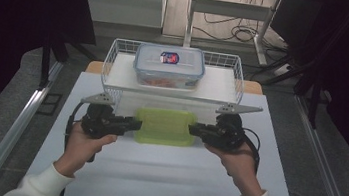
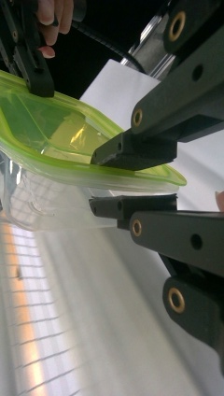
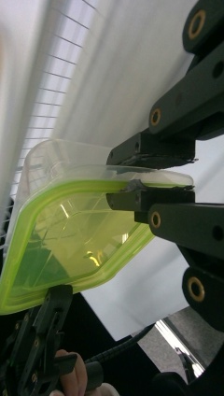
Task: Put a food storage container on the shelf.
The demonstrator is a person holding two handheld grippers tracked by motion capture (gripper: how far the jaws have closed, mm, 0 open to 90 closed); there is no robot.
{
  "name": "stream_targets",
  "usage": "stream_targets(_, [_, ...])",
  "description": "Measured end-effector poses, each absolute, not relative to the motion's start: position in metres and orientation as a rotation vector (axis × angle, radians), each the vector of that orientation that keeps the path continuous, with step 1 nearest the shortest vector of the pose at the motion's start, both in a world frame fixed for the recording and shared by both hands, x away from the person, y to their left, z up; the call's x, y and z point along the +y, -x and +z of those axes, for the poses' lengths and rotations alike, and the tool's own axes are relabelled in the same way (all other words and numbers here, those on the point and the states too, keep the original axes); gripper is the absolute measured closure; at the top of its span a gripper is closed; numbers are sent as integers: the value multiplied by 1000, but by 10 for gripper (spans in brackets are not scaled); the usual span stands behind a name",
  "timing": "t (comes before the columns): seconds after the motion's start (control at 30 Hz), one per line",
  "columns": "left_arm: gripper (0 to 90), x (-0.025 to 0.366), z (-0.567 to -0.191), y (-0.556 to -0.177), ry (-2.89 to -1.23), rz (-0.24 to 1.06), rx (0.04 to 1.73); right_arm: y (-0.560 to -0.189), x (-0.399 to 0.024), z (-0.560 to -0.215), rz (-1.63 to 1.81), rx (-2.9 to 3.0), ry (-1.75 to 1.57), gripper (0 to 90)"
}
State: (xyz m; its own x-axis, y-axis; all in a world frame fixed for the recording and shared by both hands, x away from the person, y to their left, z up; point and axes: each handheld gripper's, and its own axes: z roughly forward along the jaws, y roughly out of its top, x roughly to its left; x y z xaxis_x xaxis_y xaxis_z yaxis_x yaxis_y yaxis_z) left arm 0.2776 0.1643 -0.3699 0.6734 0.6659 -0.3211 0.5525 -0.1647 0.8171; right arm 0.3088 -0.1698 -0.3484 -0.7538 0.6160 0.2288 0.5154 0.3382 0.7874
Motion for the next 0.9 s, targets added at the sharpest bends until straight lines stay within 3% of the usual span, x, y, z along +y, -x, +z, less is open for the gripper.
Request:
stream_targets(0.53, [771,174,-294,-299,-1822,234,910,-338,-159,-286,1417,2469,-1023,791])
stream_targets(0.9, [772,179,-262,-329,-1803,219,920,-361,-154,-251,1417,2444,-1038,791])
